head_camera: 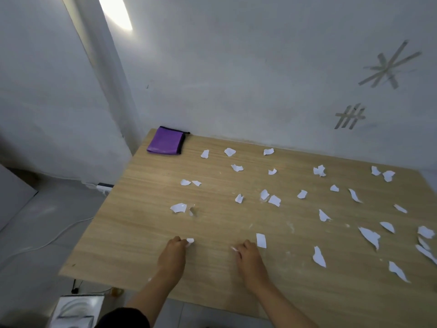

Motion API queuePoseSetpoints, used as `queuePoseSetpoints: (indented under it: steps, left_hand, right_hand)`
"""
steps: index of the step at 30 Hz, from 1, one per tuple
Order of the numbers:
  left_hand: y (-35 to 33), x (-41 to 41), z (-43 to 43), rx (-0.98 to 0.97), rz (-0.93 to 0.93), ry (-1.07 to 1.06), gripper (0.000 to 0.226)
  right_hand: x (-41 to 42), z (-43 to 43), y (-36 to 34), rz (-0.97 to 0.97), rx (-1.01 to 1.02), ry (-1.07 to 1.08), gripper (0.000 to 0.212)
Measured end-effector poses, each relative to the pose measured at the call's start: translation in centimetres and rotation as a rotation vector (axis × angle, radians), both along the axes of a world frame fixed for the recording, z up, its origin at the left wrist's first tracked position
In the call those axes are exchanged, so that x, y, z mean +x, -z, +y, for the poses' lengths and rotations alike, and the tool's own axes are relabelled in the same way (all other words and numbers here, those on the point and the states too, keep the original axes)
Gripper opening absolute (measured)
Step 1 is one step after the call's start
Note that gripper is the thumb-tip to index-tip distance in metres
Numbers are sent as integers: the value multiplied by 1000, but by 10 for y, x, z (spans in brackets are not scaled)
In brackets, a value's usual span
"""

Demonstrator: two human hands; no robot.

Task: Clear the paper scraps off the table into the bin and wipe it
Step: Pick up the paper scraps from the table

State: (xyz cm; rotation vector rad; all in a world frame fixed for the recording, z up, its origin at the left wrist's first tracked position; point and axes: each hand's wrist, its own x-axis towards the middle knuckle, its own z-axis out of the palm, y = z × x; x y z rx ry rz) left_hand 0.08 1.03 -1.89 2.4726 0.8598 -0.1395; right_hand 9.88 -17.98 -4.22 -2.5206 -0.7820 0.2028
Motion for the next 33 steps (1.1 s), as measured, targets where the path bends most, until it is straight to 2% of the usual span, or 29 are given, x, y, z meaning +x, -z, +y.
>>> queuePoseSetpoints:
  steps: [1, 3, 5, 8, 12, 17, 19, 21, 23, 28, 33]
  left_hand:
    - [-1, 3, -4, 2, -16, -3, 34]
    - [-1, 8, -11, 17, -30, 9, 29]
    - [0, 15, -19, 2, -43, 24, 23]
    - [4, 23, -31, -7, -85, 27, 19]
    - [6, 36, -40, -44, -229, -91, 15]
    - [-2, 49, -19, -54, -309, -257, 12]
    - [-3, 52, -4, -64, -316, -319, 14]
    - [-3, 54, 13, -85, -310, -339, 17]
    - [0, 57, 30, -109, -276, -325, 17]
    - [4, 65, 63, -163, -175, -358, 13]
    - [4, 69, 65, -238, -209, -410, 20]
  right_hand:
    - [4, -3, -2, 46, 47, 89, 6]
    - [14, -11, -11, 50, 61, 183, 16]
    - [28, -21, -11, 72, 84, 221, 15]
    - [45, -27, -8, 186, 19, 164, 21]
    - [56, -37, 1, 190, -24, 38, 29]
    - [57, -41, 6, 42, 1, -2, 8]
    - [56, -37, 5, 5, 36, 13, 3]
    - [54, -32, 4, 39, 16, 41, 17]
    - [53, -28, 6, 55, 21, 66, 22]
    - [55, -24, 11, 81, -12, 93, 18]
    - [56, -24, 12, 80, -37, 95, 18]
